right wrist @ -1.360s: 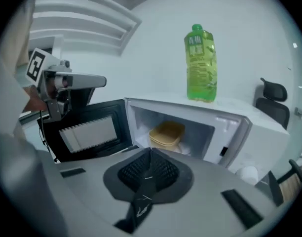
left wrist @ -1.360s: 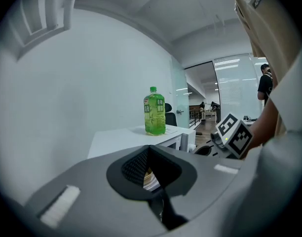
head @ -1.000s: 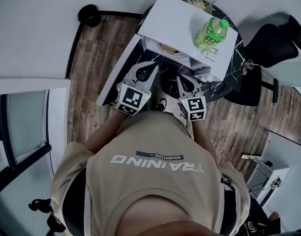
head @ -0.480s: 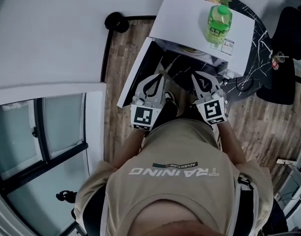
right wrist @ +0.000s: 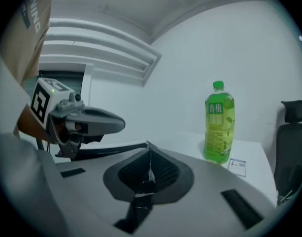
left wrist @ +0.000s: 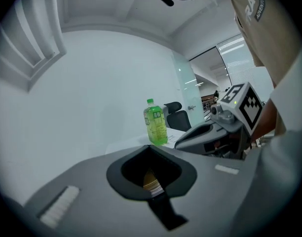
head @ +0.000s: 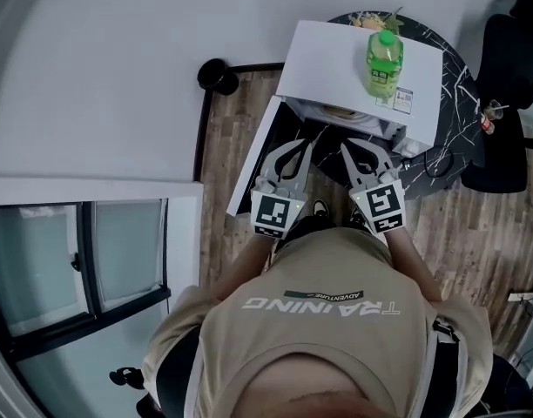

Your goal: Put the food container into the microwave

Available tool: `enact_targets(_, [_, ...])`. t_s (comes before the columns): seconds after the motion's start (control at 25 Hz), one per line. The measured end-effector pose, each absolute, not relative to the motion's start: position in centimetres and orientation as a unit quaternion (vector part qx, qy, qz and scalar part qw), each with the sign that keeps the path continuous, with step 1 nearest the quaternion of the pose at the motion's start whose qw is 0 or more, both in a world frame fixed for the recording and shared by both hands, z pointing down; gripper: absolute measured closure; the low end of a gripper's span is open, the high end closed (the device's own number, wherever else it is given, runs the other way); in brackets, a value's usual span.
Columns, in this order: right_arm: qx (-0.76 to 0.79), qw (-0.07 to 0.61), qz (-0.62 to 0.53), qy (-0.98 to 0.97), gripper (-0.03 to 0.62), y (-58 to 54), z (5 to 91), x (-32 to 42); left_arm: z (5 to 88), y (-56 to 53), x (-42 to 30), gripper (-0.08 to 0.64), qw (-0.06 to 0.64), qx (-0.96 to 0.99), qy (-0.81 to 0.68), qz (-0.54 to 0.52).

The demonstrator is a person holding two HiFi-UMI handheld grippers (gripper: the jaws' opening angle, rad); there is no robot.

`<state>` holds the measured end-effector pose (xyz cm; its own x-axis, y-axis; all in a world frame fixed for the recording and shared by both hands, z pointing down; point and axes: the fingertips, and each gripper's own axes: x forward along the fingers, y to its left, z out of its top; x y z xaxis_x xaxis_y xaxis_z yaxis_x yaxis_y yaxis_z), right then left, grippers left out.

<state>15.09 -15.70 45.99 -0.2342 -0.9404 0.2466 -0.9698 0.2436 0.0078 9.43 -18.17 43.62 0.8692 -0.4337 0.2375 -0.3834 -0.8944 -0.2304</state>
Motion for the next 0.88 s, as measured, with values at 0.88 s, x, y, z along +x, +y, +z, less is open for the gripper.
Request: enact_targets(0.88, [0.603, 0.107, 0.123, -0.781, 0.58, -17.3, 47.1, 17.4, 43.6, -20.6, 13.7, 0.551, 0.082, -0.971, 0.18, -0.131])
